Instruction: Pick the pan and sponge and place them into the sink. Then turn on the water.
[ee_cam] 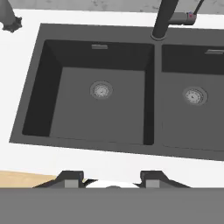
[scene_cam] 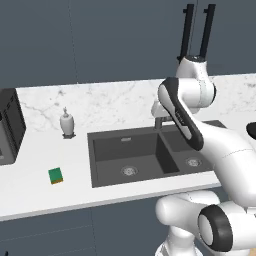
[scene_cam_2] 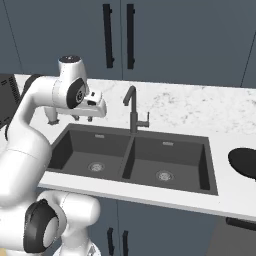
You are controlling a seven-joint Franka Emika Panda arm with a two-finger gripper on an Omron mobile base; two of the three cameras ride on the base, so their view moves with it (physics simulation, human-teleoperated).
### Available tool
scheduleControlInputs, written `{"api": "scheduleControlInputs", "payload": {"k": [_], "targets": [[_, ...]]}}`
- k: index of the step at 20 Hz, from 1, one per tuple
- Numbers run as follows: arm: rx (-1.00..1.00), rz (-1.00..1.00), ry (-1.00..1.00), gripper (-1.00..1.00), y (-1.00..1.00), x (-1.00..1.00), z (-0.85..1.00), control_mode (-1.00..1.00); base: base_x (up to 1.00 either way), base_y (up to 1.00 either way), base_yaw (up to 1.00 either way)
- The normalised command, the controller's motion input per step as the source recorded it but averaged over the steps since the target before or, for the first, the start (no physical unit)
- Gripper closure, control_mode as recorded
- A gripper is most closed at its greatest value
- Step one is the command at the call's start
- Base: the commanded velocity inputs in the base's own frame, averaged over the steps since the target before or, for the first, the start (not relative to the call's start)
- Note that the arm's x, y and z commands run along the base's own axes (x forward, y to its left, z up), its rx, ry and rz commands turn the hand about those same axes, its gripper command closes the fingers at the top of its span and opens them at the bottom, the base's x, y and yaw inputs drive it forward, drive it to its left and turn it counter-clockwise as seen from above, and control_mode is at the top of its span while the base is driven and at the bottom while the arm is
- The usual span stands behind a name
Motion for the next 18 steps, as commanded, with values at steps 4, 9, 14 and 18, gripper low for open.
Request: {"api": "scheduleControlInputs", "payload": {"k": [4,9,14,18], "targets": [[0.00,0.00,0.00,-1.00,0.21,-0.01,-0.16,-1.00,0.00,0.00,0.00],[0.00,0.01,0.07,-1.00,1.00,0.00,-0.40,-1.00,0.00,0.00,0.00],[0.00,0.04,0.17,-1.00,1.00,0.01,-0.35,-1.00,0.00,0.00,0.00],[0.00,0.04,0.24,-1.00,0.84,0.04,-0.33,-1.00,0.00,0.00,0.00]]}}
